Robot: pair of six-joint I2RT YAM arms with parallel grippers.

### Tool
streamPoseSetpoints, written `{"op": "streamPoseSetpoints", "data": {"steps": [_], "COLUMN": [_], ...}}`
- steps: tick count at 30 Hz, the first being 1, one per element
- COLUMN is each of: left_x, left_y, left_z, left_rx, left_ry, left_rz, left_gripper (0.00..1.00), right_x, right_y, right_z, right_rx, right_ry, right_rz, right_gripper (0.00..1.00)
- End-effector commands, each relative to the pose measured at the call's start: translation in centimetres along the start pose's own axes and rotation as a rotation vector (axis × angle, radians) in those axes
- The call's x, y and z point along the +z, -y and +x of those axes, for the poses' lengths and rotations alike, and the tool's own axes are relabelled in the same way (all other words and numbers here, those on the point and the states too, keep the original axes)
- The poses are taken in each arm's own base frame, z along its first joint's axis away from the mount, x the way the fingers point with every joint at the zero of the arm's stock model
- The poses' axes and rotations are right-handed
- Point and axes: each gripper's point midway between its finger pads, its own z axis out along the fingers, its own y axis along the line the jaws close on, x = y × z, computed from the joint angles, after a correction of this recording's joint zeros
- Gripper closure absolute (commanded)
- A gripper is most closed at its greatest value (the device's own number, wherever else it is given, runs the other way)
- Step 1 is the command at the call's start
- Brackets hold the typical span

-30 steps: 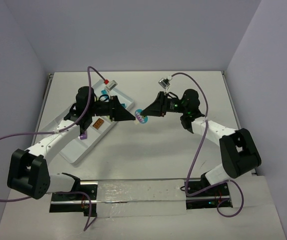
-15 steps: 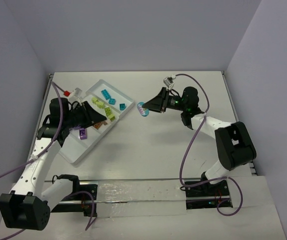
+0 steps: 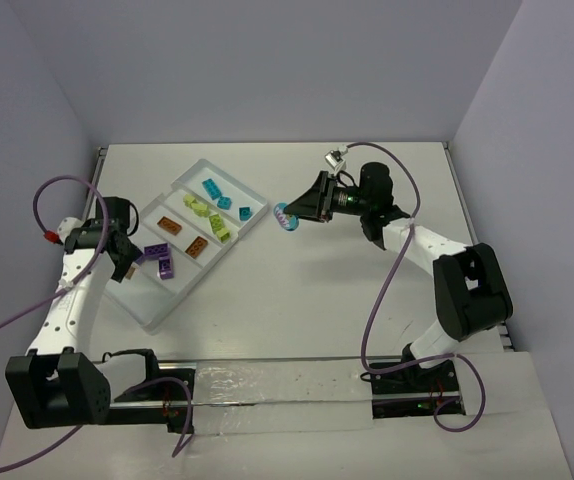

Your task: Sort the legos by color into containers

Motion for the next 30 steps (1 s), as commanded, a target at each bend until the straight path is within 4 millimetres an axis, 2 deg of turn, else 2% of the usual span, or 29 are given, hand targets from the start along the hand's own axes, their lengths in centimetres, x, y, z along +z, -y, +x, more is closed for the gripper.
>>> {"op": "streamPoseSetpoints", "data": {"steps": [1, 7, 12, 17, 21, 25, 28, 30], "left_x": [1.5, 3.6, 4.2, 4.8, 4.9, 4.9, 4.9, 4.9], "left_y": [-3.6, -2.7, -1.9, -1.3, -0.5, 0.1, 0.3, 0.3], "left_z": [-1.7, -1.9, -2.7, -2.6, -2.4, -2.5, -2.2, -2.1], "left_rx": [-0.081, -0.085, -0.039, -0.010, 0.001, 0.021, 0.035, 0.042], "left_ry": [0.113, 0.058, 0.030, 0.013, -0.003, -0.006, -0.026, -0.030], "left_rz": [-0.172, -0.135, -0.126, -0.117, -0.078, -0.048, -0.040, -0.044], "left_gripper": [1.00, 1.00, 0.99, 0.86, 0.81, 0.59, 0.36, 0.27], "right_x": [0.3, 0.7, 0.9, 1.5, 1.9, 2.1, 2.2, 2.2], "right_y": [-0.6, 0.0, -0.1, -0.3, -0.4, -0.5, -0.4, -0.4], "right_z": [-1.0, -1.3, -1.4, -1.3, -1.2, -1.2, -1.2, -1.2], "right_rx": [-0.042, -0.041, -0.044, -0.045, -0.047, -0.050, -0.049, -0.052], "right_ry": [-0.007, -0.012, -0.013, -0.016, -0.023, -0.021, -0.022, -0.021], "right_rz": [0.023, 0.070, 0.094, 0.100, 0.102, 0.102, 0.103, 0.104], "right_gripper": [0.96, 0.96, 0.95, 0.93, 0.93, 0.93, 0.91, 0.90]}}
